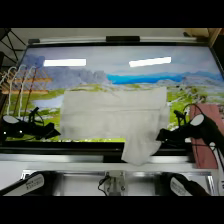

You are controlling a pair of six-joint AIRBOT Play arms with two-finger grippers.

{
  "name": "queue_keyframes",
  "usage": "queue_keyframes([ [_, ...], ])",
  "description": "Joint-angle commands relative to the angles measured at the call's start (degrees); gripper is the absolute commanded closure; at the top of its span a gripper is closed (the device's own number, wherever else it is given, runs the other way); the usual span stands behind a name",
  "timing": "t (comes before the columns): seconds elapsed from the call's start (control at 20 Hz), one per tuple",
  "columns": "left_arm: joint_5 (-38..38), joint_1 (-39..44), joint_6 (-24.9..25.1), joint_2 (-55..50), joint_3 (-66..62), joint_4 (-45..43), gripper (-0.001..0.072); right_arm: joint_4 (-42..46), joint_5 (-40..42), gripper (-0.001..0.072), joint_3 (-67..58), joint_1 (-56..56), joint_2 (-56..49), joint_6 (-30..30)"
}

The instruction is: Fold the shirts.

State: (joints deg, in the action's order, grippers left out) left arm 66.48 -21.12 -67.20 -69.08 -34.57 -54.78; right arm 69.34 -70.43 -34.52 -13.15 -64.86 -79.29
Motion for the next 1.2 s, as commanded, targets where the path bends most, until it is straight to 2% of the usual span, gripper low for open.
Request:
queue_keyframes([
  [0.0,0.1,0.1,0.8,0.0,0.0,0.0,0.0675,0.2,1.6,0.0166,0.6,3.4,0.0,-1.9],
  [0.05,0.0,0.1,0.8,0.0,0.0,0.0,0.0675,0.4,1.7,0.0267,1.0,4.0,0.0,-2.4],
  [0.1,0.0,0.1,0.8,0.0,0.0,0.0,0.0675,0.6,1.7,0.0276,1.7,4.1,0.0,-3.5],
  [0.15,0.0,0.1,1.0,0.0,0.0,0.0,0.0675,0.7,1.5,0.0361,2.6,4.1,0.0,-3.9],
  [0.25,0.0,0.1,1.2,0.0,0.0,0.0,0.0675,1.1,1.2,0.0606,3.0,4.1,0.1,-4.8],
  [0.3,0.3,0.1,1.2,0.0,0.0,0.0,0.0675,0.1,1.1,0.0634,2.9,4.1,0.4,-4.6],
  [0.4,3.1,0.1,5.3,0.1,-0.2,1.1,0.0675,-0.7,1.3,0.0635,1.9,4.1,2.3,-4.2],
  [0.5,4.9,-0.1,5.2,0.2,-2.4,1.1,0.0676,0.2,1.2,0.0635,-1.4,4.1,5.0,-4.0],
  [0.6,7.9,-0.4,8.8,0.3,-7.7,3.1,0.0676,0.2,1.4,0.0636,-8.2,4.1,5.9,-4.0],
  [0.65,8.2,-0.4,8.7,0.2,-11.4,4.1,0.0676,-0.2,2.8,0.0636,-11.9,4.1,5.4,-4.7],
  [0.8,1.5,-0.2,4.2,-2.0,-21.2,7.8,0.0676,-3.5,11.7,0.0636,-20.5,4.1,0.5,-6.9],
  [0.9,0.3,0.3,2.8,-6.8,-27.8,11.0,0.0676,-7.3,15.2,0.0636,-26.0,4.1,-5.9,-6.9],
  [1.15,0.3,2.7,-1.8,-19.4,-41.9,12.0,0.0676,-8.9,17.0,0.0636,-40.3,4.1,-20.4,-7.0],
])
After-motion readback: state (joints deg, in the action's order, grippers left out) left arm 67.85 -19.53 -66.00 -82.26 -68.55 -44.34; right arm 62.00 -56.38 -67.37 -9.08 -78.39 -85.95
